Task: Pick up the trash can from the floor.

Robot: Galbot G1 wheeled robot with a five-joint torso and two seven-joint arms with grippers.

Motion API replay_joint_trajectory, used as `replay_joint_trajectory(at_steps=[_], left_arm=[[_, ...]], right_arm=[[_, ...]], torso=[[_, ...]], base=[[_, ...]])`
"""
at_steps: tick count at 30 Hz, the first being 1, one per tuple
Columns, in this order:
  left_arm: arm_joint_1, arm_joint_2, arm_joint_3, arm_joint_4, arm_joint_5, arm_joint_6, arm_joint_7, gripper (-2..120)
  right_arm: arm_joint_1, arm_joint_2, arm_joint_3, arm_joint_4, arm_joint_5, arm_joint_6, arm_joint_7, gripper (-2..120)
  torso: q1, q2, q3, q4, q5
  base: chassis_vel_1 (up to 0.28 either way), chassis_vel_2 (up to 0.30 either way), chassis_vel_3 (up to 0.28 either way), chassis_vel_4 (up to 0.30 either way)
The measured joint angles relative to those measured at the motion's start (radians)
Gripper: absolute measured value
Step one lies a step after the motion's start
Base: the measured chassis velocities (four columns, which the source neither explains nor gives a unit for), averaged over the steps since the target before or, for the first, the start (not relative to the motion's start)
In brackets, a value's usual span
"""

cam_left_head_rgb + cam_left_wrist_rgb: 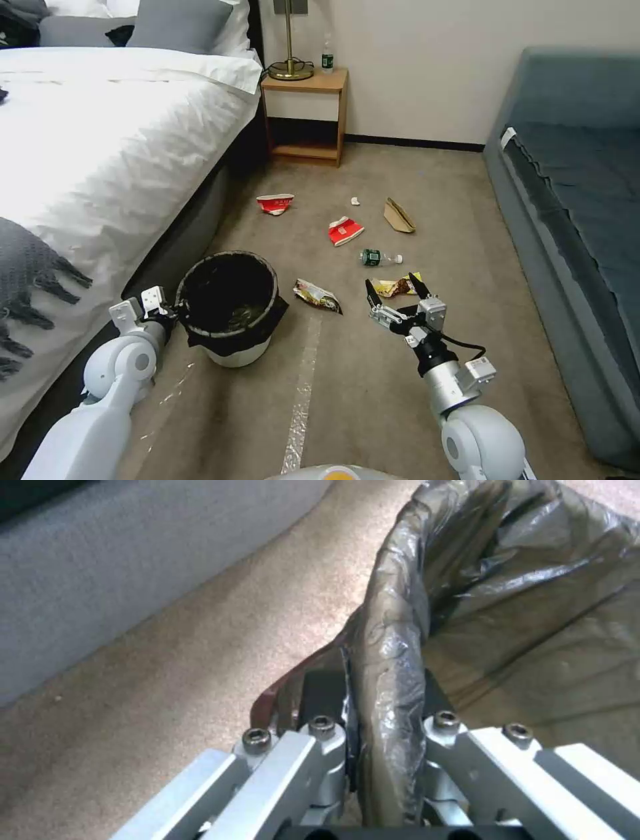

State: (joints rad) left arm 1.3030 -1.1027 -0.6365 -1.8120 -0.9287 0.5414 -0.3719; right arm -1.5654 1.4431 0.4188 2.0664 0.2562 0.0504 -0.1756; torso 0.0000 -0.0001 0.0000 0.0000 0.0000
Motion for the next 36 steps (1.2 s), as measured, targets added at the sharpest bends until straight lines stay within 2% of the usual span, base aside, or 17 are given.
replay_joint_trajectory(at_steps=[9,10,13,15,16,19,20,22,29,36], left_arm=[[0.054,0.001,-0.051,-0.101,0.000,-0.018,0.015,7],[0.082,0.000,-0.070,-0.152,0.000,-0.025,0.022,7],[0.108,-0.003,-0.086,-0.198,-0.002,-0.028,0.027,7],[0.158,-0.014,-0.108,-0.280,-0.003,-0.033,0.032,7],[0.158,-0.014,-0.108,-0.280,-0.003,-0.033,0.032,7],[0.233,-0.048,-0.120,-0.406,0.016,-0.051,0.044,7],[0.233,-0.048,-0.120,-0.406,0.016,-0.051,0.044,7],[0.258,-0.070,-0.127,-0.457,0.024,-0.061,0.047,7],[0.283,-0.100,-0.123,-0.524,0.031,-0.064,0.047,7],[0.292,-0.114,-0.123,-0.552,0.035,-0.064,0.044,7]], right_arm=[[-0.005,0.000,0.001,0.006,-0.003,0.001,-0.002,100],[-0.005,0.003,0.001,0.006,-0.006,0.002,-0.003,100],[-0.006,0.006,-0.001,0.006,-0.011,0.004,-0.003,100],[-0.008,0.009,-0.002,0.006,-0.017,0.008,-0.005,100],[-0.008,0.009,-0.002,0.006,-0.017,0.008,-0.005,100],[-0.011,0.009,-0.001,0.006,-0.019,0.013,-0.006,100],[-0.011,0.009,-0.001,0.006,-0.019,0.013,-0.006,100],[-0.013,0.008,0.003,0.006,-0.021,0.018,-0.006,100],[-0.029,0.012,0.023,0.017,-0.023,0.027,-0.007,100],[-0.028,0.012,0.023,0.017,-0.023,0.029,-0.007,100]], torso=[[0.000,0.000,0.000,0.0001,-0.0001],[0.000,0.000,0.000,-0.0001,0.0000],[0.000,0.000,0.000,0.0000,0.0001],[0.000,0.000,0.000,0.0000,0.0001],[0.000,0.000,0.000,0.0000,0.0001],[0.000,0.000,0.000,0.0000,0.0001],[0.000,0.000,0.000,0.0000,0.0001],[0.000,0.000,0.000,0.0002,0.0001],[0.000,0.000,0.000,-0.0001,0.0002],[0.000,0.000,0.000,0.0001,0.0000]], base=[[0.000,0.000,0.000,0.000],[0.000,0.000,0.000,0.000],[0.000,0.000,0.000,0.000],[0.000,0.000,0.000,0.000],[0.000,0.000,0.000,0.000],[0.000,0.000,0.000,0.000],[0.000,0.000,0.000,0.000],[0.000,0.000,0.000,0.000],[0.000,0.000,0.000,0.000],[0.000,0.000,0.000,0.000]])
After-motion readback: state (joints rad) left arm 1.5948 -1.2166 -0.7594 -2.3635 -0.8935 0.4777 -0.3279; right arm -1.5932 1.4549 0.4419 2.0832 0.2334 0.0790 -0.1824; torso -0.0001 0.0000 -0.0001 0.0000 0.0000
